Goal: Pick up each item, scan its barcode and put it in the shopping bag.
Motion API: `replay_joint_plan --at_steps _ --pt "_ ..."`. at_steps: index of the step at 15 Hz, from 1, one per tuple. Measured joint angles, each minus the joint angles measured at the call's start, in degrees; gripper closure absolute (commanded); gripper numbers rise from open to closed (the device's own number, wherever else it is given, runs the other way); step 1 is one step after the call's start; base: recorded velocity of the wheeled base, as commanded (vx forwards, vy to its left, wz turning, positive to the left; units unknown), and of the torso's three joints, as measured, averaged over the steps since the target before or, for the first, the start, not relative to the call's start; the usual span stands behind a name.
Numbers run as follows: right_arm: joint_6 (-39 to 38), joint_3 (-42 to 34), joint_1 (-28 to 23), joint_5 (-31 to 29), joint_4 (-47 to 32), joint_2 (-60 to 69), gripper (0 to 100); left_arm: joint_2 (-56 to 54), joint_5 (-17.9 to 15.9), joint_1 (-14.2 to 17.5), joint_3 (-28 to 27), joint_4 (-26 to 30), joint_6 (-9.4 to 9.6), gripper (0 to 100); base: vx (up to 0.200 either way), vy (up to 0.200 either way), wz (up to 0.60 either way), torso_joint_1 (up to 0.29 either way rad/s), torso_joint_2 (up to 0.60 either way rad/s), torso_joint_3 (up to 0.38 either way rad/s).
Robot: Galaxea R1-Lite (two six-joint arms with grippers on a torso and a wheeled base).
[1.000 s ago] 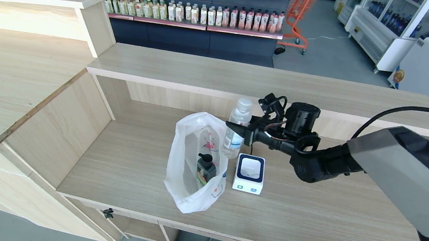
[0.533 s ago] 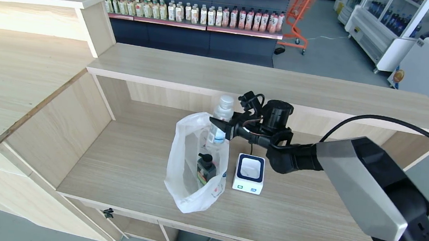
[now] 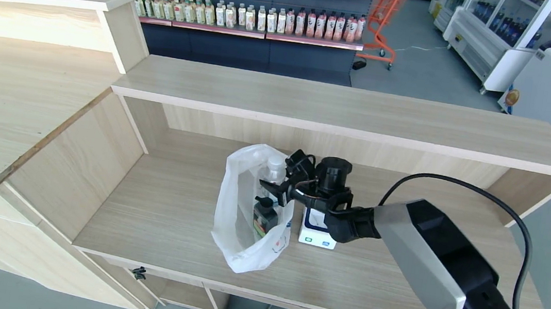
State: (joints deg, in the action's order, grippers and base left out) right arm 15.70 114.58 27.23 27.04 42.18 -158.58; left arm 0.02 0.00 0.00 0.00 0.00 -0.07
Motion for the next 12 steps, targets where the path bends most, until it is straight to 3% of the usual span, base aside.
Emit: replay_joint_plan --at_steps 7,8,12 --pt "0.63 -0.69 -0.72 0.09 4.95 -1.62 100 0.00 0.00 0.00 0.00 0.00 0.00 0 0.000 0.000 0.00 0.000 0.00 0.000" --pt "0.52 -1.44 -0.74 0.17 5.22 -1.27 0 0.00 0.00 0.00 0.00 0.00 0.00 0 0.000 0.000 0.00 0.000 0.00 0.000" --pt "-3.89 -3.74 -0.83 0.55 5.25 1.57 0 0.00 -0.02 0.00 0.00 0.00 0.00 0 0.000 0.000 0.00 0.000 0.00 0.000"
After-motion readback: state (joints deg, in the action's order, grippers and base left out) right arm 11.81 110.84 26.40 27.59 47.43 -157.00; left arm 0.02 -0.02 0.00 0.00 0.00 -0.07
